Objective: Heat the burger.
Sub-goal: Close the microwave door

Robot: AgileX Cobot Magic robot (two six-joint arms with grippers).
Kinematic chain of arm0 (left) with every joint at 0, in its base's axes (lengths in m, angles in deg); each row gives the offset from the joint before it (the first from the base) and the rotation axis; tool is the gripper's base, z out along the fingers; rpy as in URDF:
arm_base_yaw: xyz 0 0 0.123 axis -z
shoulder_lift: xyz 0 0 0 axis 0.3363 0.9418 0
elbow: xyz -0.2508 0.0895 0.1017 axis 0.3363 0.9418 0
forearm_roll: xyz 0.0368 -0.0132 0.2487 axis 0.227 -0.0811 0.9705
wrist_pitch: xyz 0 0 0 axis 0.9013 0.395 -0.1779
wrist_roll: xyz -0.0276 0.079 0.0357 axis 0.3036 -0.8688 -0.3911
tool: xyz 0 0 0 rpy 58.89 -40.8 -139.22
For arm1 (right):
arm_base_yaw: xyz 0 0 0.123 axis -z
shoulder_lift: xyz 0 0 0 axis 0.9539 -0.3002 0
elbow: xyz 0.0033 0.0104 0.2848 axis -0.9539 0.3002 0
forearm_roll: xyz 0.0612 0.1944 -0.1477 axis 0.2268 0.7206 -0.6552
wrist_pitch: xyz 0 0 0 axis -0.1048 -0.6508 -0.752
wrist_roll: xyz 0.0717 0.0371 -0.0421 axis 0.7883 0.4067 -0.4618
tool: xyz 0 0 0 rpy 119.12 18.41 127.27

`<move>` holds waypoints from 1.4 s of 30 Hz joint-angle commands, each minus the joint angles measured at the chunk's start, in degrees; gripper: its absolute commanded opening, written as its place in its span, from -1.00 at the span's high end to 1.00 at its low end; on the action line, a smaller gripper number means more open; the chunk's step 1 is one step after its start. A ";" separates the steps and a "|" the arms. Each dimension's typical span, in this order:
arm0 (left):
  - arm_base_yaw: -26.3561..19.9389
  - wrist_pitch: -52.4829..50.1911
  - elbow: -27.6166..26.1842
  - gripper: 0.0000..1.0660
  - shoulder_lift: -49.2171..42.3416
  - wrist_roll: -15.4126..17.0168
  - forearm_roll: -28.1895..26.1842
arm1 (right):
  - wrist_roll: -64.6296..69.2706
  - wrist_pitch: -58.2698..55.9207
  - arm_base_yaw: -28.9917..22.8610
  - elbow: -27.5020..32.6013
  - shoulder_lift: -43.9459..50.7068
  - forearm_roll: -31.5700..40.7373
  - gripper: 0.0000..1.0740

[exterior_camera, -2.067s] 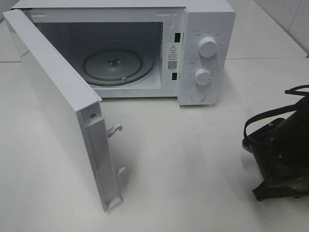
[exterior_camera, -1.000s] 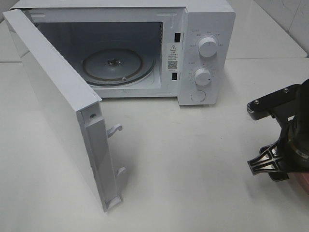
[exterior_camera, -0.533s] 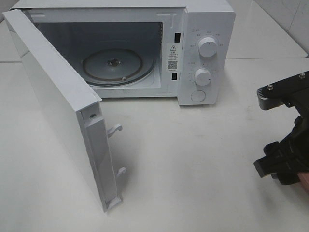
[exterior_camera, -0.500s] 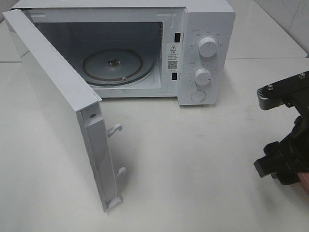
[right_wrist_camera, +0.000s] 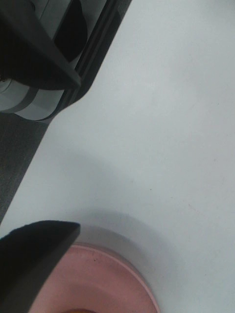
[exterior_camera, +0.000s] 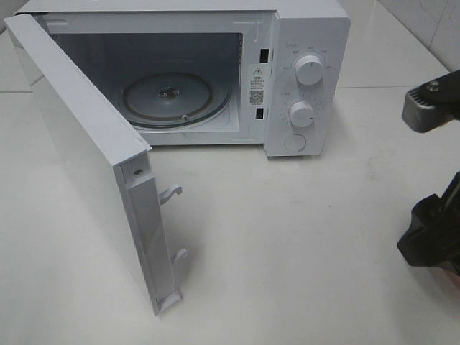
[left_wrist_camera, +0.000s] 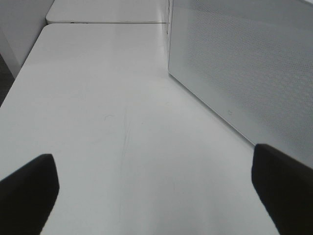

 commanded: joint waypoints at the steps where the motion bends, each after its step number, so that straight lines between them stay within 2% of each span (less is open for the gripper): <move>1: 0.34 -0.06 0.23 -0.88 -1.03 0.00 0.11 | -2.81 -1.72 0.11 -0.80 2.18 1.83 -0.36; 8: 0.34 -0.06 0.23 -0.88 -1.03 0.00 0.11 | -5.56 -5.61 0.11 -0.80 10.03 3.84 -0.36; 27: 0.34 -0.06 0.23 -0.88 -1.03 0.00 0.11 | -5.84 -14.04 0.11 0.17 27.16 2.92 -0.36; 31: 0.34 -0.06 0.23 -0.88 -1.03 0.06 0.11 | -5.84 -13.58 2.06 1.95 30.48 2.75 -0.36; 33: 0.34 -0.06 0.23 -0.88 -1.03 0.00 0.11 | -6.42 -12.55 6.30 3.84 33.46 2.69 -0.36; 34: 0.34 -0.06 0.23 -0.88 -1.03 0.00 0.11 | -6.42 -12.55 6.30 3.84 33.46 2.69 -0.36; 36: 0.34 -0.06 0.23 -0.88 -1.03 0.00 0.11 | -7.45 -10.83 10.71 6.07 36.55 2.75 -0.36; 37: 0.34 -0.06 0.23 -0.88 -1.03 0.00 0.11 | -7.45 -10.83 10.71 6.07 36.55 2.75 -0.36; 38: 0.34 -0.06 0.23 -0.88 -1.03 0.00 0.11 | -8.19 -9.57 13.46 7.28 38.39 2.98 -0.36; 40: 0.34 -0.06 0.23 -0.88 -1.03 0.00 0.11 | -8.48 -9.05 14.67 7.85 39.36 3.21 -0.36; 42: 0.34 -0.06 0.23 -0.88 -1.03 0.00 0.11 | -8.42 -7.51 18.51 10.08 42.74 3.38 -0.36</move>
